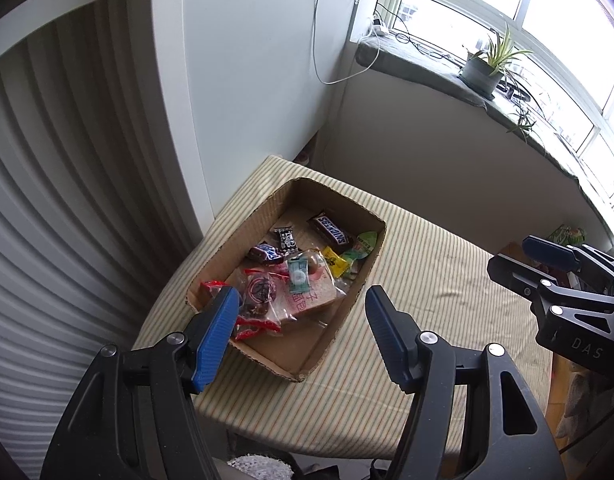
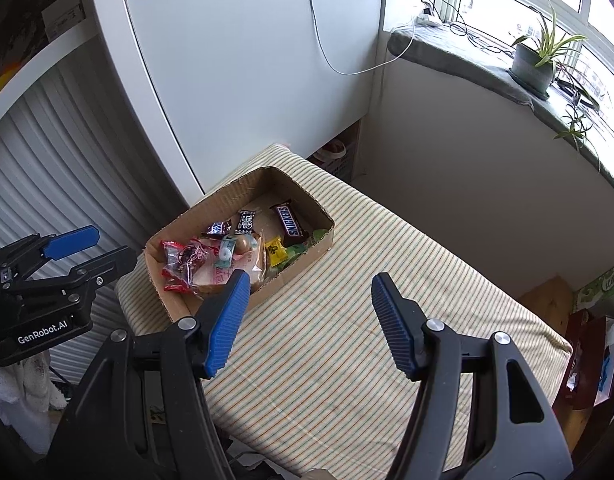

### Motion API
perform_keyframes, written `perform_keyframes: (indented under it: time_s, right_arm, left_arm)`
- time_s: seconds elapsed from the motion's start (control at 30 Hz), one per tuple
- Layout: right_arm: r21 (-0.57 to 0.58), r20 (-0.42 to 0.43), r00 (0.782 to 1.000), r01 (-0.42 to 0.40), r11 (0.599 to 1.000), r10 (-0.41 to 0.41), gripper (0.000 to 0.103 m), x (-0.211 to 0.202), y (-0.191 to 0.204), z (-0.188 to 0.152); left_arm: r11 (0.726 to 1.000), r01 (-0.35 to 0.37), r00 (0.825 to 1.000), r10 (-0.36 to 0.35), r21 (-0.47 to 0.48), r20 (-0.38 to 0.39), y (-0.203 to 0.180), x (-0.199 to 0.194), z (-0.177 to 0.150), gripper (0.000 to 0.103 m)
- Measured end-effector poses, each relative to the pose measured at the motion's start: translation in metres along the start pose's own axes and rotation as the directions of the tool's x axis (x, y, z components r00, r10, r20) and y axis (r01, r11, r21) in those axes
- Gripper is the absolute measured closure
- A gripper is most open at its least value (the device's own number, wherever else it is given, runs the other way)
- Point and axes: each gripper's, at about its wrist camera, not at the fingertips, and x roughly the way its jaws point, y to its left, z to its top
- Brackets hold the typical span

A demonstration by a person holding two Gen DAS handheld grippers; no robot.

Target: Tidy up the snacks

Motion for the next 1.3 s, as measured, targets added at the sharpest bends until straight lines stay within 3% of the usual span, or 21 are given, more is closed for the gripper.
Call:
perform_keyframes:
  time_s: [1.3]
  right_arm:
    - [-0.017,-0.013,1.0,-0.002,1.0,0.002,0.037,0.002,0.011,-0.005]
  left_arm:
    - [1.0,-0.022,1.0,0.022,-0.017,-0.004,0.008,-0.005,-0.002,0.038]
